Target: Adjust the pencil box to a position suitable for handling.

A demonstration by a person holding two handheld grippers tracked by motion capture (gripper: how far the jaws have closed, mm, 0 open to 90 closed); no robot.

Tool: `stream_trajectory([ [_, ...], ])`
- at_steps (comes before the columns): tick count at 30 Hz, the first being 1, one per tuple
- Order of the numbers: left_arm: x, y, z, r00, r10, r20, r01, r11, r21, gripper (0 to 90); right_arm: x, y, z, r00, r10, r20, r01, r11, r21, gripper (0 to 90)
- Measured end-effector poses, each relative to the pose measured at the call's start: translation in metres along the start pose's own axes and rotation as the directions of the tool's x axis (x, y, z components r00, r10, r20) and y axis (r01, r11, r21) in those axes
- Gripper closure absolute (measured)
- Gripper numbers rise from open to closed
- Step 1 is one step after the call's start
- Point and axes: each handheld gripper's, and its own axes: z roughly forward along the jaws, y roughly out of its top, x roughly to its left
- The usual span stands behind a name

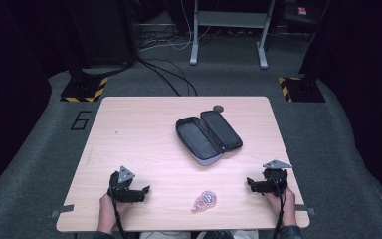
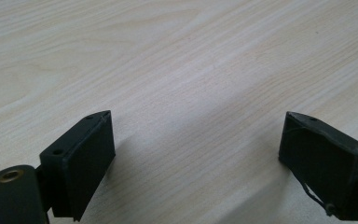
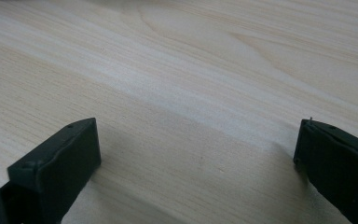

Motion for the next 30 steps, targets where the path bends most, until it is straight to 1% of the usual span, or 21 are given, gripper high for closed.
stream_trajectory([
  [1, 0.001, 0.001, -0.001, 1.0000, 0.003, 0.006, -0.004, 0.9999, 0.015, 8.6, 0.000, 0.000, 0.000, 1.0000, 0.000, 0.000, 0.000, 1.000, 0.000, 0.0],
  [4, 0.001, 0.001, -0.001, 1.0000, 0.002, 0.005, -0.002, 0.9999, 0.017, 8.1, 0.000, 0.000, 0.000, 1.0000, 0.001, 0.001, -0.001, 1.000, -0.001, 0.0],
  [5, 0.001, 0.001, 0.000, 1.0000, 0.002, 0.006, -0.002, 0.9997, 0.024, 6.1, 0.000, 0.000, 0.000, 1.0000, 0.000, 0.001, 0.000, 1.000, 0.000, 0.0],
  [7, 0.001, 0.002, 0.002, 1.0000, 0.003, 0.002, -0.003, 0.9999, 0.014, 3.5, 0.000, 0.000, 0.000, 1.0000, 0.000, 0.001, 0.000, 1.000, 0.000, 0.0],
  [8, 0.002, 0.002, 0.002, 0.9999, 0.012, 0.004, -0.012, 0.9996, 0.024, 3.3, 0.000, 0.000, 0.000, 1.0000, 0.000, 0.001, 0.000, 1.000, 0.000, 0.0],
  [9, 0.001, 0.002, 0.003, 1.0000, -0.008, -0.002, 0.008, 0.9999, 0.007, 3.2, 0.000, 0.000, 0.000, 1.0000, 0.000, 0.001, 0.000, 1.000, 0.000, 0.0],
  [10, 0.001, 0.002, 0.003, 1.0000, -0.008, -0.002, 0.008, 0.9999, 0.007, 3.1, 0.000, 0.000, 0.000, 1.0000, 0.001, 0.002, -0.001, 1.000, 0.000, 0.0],
  [11, 0.001, 0.003, 0.001, 0.9999, -0.010, 0.008, 0.010, 0.9998, 0.016, 2.8, 0.000, 0.000, 0.000, 1.0000, 0.001, 0.002, -0.001, 1.000, 0.000, 0.0],
  [13, -0.001, 0.004, 0.000, 0.9999, 0.003, 0.013, -0.003, 0.9999, 0.010, 0.0, 0.000, 0.000, 0.000, 1.0000, 0.001, 0.002, -0.001, 1.000, 0.000, 0.0],
  [14, -0.001, 0.004, 0.000, 0.9999, 0.003, 0.013, -0.003, 0.9999, 0.010, 0.2, 0.000, 0.000, 0.000, 1.0000, 0.001, 0.002, -0.001, 1.000, 0.000, 0.0],
  [15, -0.002, 0.005, -0.002, 0.9998, 0.009, 0.015, -0.009, 0.9999, 0.006, 0.2, 0.000, 0.000, 0.000, 1.0000, 0.001, 0.002, -0.001, 1.000, 0.000, 0.0],
  [17, -0.004, 0.007, -0.003, 0.9997, 0.007, 0.022, -0.006, 0.9999, -0.009, 0.1, 0.000, 0.000, 0.000, 1.0000, 0.001, 0.002, -0.001, 1.000, 0.000, 0.0],
  [19, -0.006, 0.010, -0.007, 0.9993, 0.013, 0.036, -0.012, 0.9998, -0.014, 0.1, 0.000, 0.000, 0.000, 1.0000, 0.002, 0.003, -0.002, 1.000, -0.001, 0.0],
  [20, -0.009, 0.012, -0.009, 0.9988, 0.025, 0.043, -0.023, 0.9994, -0.025, 0.1, 0.000, 0.000, 0.000, 1.0000, 0.005, 0.003, -0.005, 1.000, 0.000, 0.0],
  [21, -0.012, 0.012, -0.009, 0.9989, 0.028, 0.037, -0.027, 0.9988, -0.041, 0.1, 0.000, 0.000, 0.000, 1.0000, 0.004, 0.003, -0.004, 1.000, 0.000, 0.0],
  [22, -0.012, 0.012, -0.009, 0.9989, 0.028, 0.037, -0.027, 0.9988, -0.041, 0.1, 0.000, 0.000, 0.000, 1.0000, 0.006, 0.004, -0.006, 1.000, -0.001, 0.0],
  [23, -0.014, 0.014, -0.011, 0.9982, 0.035, 0.049, -0.034, 0.9989, -0.033, 0.1, 0.000, 0.000, 0.000, 1.0000, 0.006, 0.004, -0.006, 1.000, -0.001, 0.0],
  [27, -0.024, 0.019, -0.014, 0.9962, 0.047, 0.074, -0.043, 0.9976, -0.054, 0.1, 0.000, 0.000, 0.000, 1.0000, 0.006, 0.003, -0.006, 1.000, 0.000, 0.0],
  [28, -0.024, 0.019, -0.014, 0.9962, 0.047, 0.074, -0.043, 0.9976, -0.054, 0.1, 0.000, 0.000, 0.000, 1.0000, 0.006, 0.003, -0.006, 1.000, 0.000, 0.0],
  [29, -0.027, 0.021, -0.014, 0.9949, 0.051, 0.088, -0.046, 0.9974, -0.055, 0.1, 0.000, 0.000, 0.000, 1.0000, 0.005, 0.003, -0.005, 1.000, -0.001, 0.0],
  [30, -0.027, 0.021, -0.014, 0.9949, 0.051, 0.088, -0.046, 0.9974, -0.055, 0.1, 0.000, 0.000, 0.000, 1.0000, 0.005, 0.003, -0.005, 1.000, -0.001, 0.0],
])
